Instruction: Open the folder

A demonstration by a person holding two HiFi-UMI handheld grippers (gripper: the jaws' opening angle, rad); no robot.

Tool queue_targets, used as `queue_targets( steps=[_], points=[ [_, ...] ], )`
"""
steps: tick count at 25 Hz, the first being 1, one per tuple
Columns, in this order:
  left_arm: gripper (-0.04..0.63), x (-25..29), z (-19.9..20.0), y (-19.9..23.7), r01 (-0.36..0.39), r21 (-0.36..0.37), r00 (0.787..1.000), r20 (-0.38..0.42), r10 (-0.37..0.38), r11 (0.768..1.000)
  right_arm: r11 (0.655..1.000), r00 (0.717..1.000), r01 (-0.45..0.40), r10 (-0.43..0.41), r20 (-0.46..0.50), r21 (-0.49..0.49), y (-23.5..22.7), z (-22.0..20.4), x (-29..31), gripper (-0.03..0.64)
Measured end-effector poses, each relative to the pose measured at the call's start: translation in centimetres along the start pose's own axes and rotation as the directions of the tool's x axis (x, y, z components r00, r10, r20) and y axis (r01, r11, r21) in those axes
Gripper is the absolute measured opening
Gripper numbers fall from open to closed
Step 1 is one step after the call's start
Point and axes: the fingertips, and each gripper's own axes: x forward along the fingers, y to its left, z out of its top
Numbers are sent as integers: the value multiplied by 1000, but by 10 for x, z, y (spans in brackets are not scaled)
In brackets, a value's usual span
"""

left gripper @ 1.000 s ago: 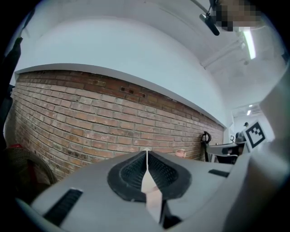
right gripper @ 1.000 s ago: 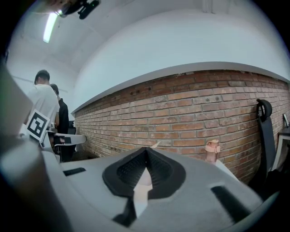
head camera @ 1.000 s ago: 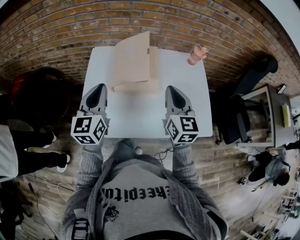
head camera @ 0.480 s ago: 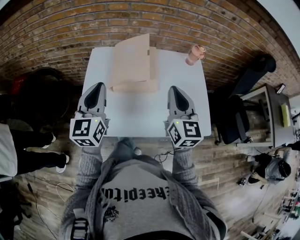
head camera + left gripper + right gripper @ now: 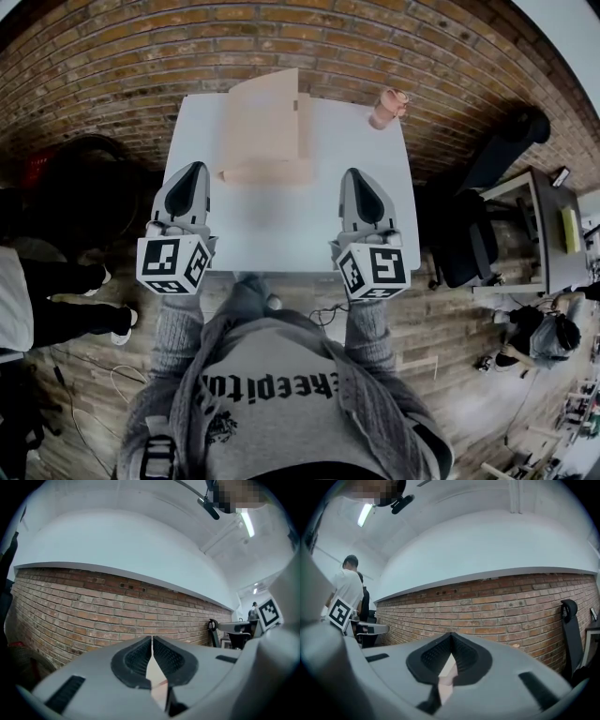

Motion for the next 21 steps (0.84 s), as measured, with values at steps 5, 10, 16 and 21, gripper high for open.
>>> queue_targets(
  steps=[5,10,16,21],
  points=[
    [12,1,3,-3,2,5,1000,10,-2,1000,1000,1000,11,-11,4,-1,-3,2,-4,2],
    [12,4,5,-9,14,13,1000,13,-14,1000,1000,1000,23,-24,15,5,-9,2,-7,2],
    [12,9,5,-16,28,14,1000,11,-28,1000,999,999,33,-33,17,11,-14,5,-11,2],
    [12,12,2,-19,35,14,999,4,-35,999,999,999,42,-42,20,17,-19,3,-12,2]
  ],
)
